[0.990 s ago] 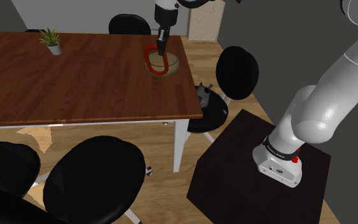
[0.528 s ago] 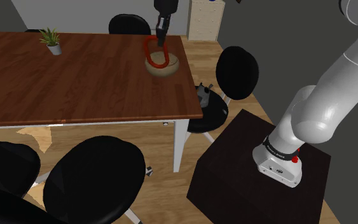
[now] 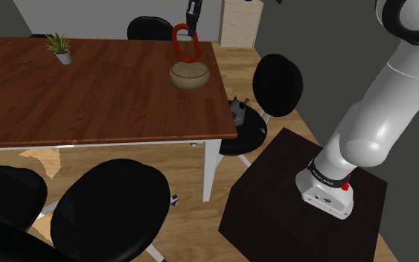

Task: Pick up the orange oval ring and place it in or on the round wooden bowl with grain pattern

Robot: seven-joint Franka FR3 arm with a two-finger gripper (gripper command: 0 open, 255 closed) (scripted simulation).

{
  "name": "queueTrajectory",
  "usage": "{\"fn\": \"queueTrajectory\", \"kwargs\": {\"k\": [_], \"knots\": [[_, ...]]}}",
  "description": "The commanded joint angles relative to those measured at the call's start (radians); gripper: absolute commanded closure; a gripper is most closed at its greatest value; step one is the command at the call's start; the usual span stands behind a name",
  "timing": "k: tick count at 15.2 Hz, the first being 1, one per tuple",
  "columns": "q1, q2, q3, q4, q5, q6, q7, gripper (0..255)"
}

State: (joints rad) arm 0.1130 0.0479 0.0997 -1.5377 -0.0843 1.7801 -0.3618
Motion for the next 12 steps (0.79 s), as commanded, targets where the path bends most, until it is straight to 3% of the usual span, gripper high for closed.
{"fn": "queueTrajectory", "kwargs": {"k": [1,7,11,12], "knots": [[-0.02,0.041,-0.018,0.066,0.005,-0.022,-0.042,255],[-0.082,0.217,-0.061,0.35,0.025,-0.123,-0.156,255],[-0.127,0.4,-0.08,0.658,0.04,-0.245,-0.226,255],[-0.128,0.384,-0.079,0.618,0.04,-0.221,-0.225,255]]}}
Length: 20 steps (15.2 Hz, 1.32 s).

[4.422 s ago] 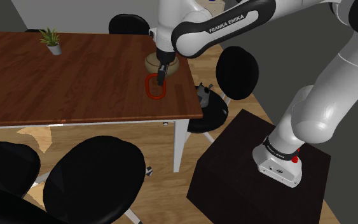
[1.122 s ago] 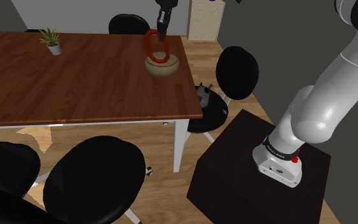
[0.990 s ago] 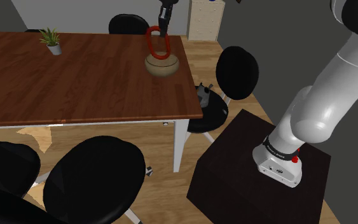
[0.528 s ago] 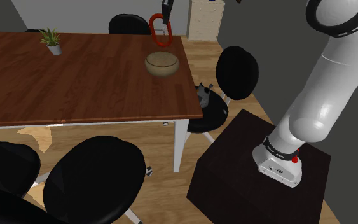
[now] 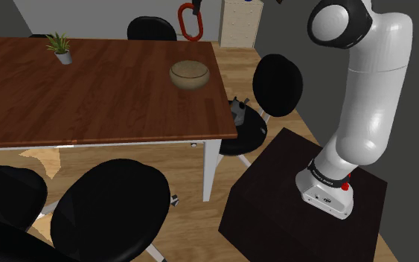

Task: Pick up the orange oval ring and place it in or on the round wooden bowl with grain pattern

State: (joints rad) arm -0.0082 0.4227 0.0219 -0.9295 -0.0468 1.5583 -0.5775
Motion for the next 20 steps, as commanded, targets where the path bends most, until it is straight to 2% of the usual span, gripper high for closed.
{"fn": "queueTrajectory", "kwargs": {"k": [1,9,20], "knots": [[-0.007,-0.005,-0.001,-0.028,0.002,0.024,-0.008,255],[-0.01,-0.079,-0.001,-0.254,0.004,0.177,-0.004,255],[-0.012,-0.12,-0.001,-0.465,0.003,0.346,0.002,255]]}}
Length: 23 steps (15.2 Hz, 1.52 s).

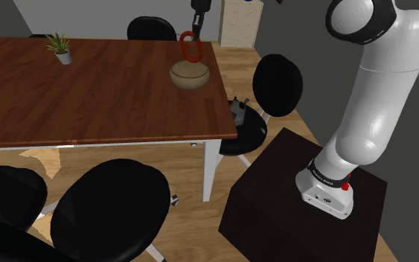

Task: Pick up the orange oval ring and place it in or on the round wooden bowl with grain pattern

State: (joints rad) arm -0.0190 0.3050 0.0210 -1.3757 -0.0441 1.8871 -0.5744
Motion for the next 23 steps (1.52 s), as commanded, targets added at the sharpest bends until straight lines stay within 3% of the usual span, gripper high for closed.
{"fn": "queueTrajectory", "kwargs": {"k": [1,10,11,16,20,23], "knots": [[-0.002,-0.004,-0.001,-0.034,0.0,0.031,-0.001,255],[-0.002,-0.006,-0.001,-0.057,0.0,0.052,0.0,255],[-0.002,-0.006,-0.001,-0.058,0.0,0.052,0.0,0],[-0.002,-0.006,-0.001,-0.057,0.0,0.052,0.0,0],[0.001,-0.025,0.001,0.041,0.001,-0.065,-0.001,0],[0.001,-0.025,0.001,0.041,0.001,-0.065,-0.001,0]]}}
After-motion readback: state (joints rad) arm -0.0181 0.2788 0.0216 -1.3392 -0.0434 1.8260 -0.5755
